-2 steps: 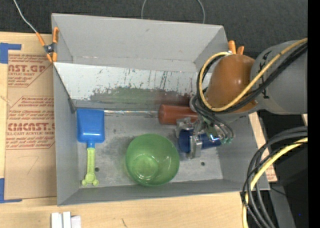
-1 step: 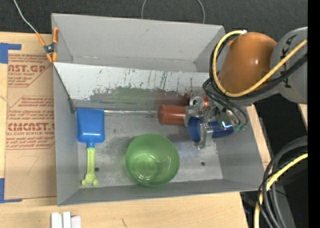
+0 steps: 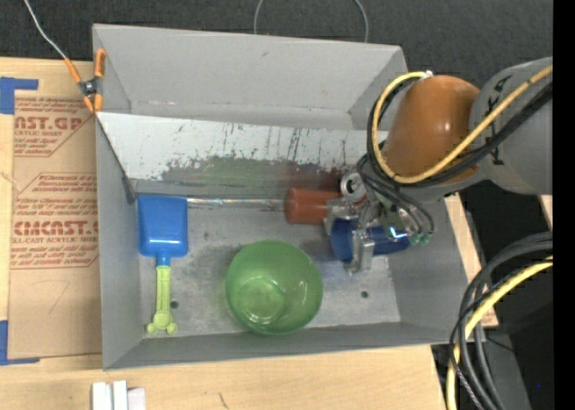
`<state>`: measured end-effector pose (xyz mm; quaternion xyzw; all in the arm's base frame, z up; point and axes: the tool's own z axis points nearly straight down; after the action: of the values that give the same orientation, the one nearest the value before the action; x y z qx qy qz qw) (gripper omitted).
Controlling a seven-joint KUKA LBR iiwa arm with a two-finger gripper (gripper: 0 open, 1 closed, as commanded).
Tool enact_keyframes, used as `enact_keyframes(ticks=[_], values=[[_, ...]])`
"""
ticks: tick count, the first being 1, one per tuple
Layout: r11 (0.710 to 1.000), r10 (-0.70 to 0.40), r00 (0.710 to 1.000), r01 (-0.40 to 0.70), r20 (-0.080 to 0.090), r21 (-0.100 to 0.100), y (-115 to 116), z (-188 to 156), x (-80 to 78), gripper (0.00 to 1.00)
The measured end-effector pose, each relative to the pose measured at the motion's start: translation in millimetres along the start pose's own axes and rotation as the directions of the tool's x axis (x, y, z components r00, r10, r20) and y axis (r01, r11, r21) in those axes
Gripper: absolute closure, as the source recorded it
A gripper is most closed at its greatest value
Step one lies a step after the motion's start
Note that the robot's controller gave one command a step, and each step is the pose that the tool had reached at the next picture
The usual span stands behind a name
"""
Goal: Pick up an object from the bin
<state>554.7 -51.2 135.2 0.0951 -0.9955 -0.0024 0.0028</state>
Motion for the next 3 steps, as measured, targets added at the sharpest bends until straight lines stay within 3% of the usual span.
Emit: enact_keyframes(ticks=[1,2,3], values=[[1.0,0.016,1.0,-0.016,-0.004,0.001,-3.9,-84.2,3.2,1.0],[0.997,0.077,0.997,-0.078,-0.024,-0.009,-12.9,64.2,-11.6,1.0],[0.997,0.078,0.997,-0.078,-0.023,-0.009,-12.9,64.2,-11.6,1.0]])
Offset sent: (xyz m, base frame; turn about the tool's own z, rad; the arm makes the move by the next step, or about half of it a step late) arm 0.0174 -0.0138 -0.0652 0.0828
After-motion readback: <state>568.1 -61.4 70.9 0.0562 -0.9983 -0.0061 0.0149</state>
